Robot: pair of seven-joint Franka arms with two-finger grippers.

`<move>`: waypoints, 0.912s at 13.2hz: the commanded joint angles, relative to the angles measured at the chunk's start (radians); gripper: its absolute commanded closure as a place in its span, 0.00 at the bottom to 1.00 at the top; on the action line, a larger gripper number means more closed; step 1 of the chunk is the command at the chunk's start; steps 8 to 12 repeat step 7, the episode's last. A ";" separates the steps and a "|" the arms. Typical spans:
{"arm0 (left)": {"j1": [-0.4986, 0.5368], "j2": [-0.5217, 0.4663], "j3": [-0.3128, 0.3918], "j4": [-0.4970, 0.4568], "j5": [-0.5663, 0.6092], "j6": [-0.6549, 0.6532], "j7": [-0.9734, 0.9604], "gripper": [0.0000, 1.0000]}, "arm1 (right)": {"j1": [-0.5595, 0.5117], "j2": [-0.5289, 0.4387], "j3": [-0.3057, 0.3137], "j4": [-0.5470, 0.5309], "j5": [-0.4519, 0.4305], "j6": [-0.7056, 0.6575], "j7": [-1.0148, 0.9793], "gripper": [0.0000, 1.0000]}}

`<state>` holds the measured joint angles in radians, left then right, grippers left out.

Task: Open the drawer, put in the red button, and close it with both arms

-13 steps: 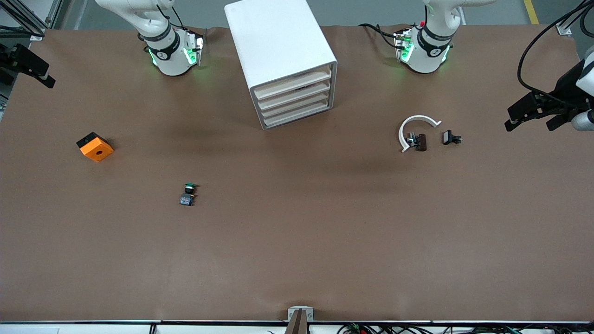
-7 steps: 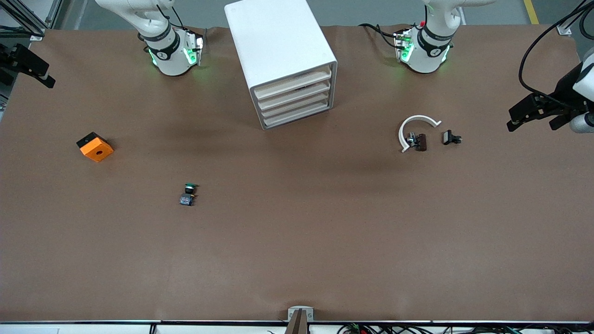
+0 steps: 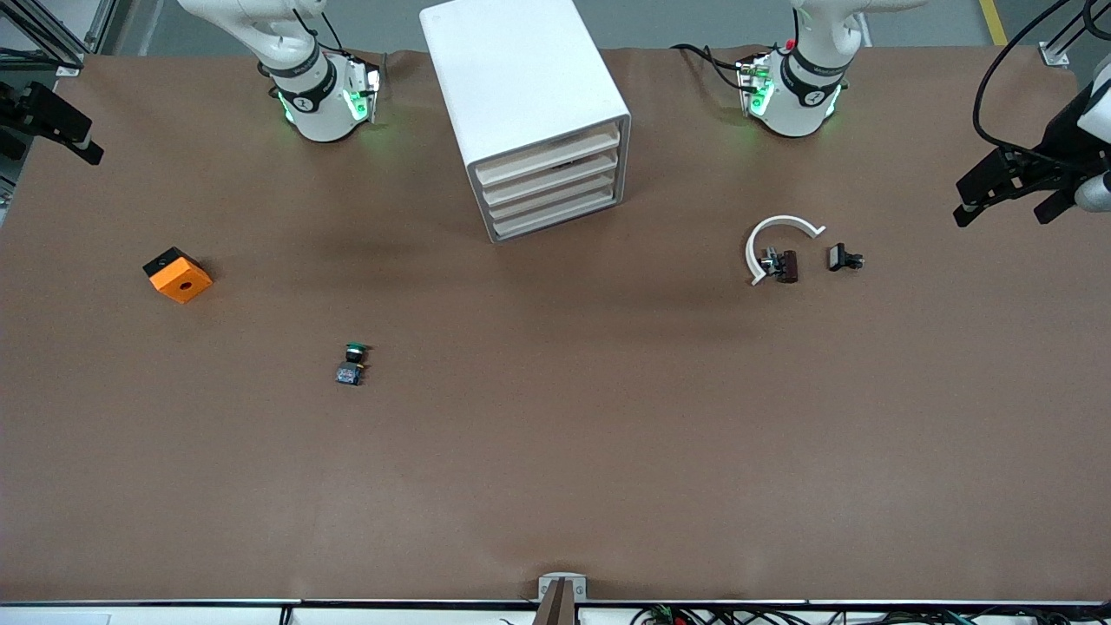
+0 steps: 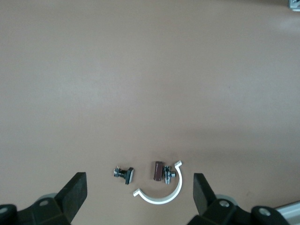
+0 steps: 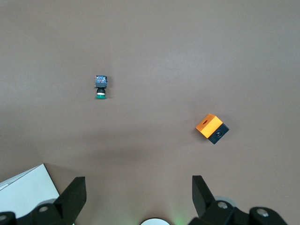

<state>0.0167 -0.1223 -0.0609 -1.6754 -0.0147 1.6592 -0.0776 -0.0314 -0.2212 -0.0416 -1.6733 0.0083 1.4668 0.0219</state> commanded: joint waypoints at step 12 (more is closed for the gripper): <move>-0.003 0.055 0.000 0.088 0.005 -0.102 -0.005 0.00 | -0.005 0.008 0.002 0.018 0.009 -0.020 -0.008 0.00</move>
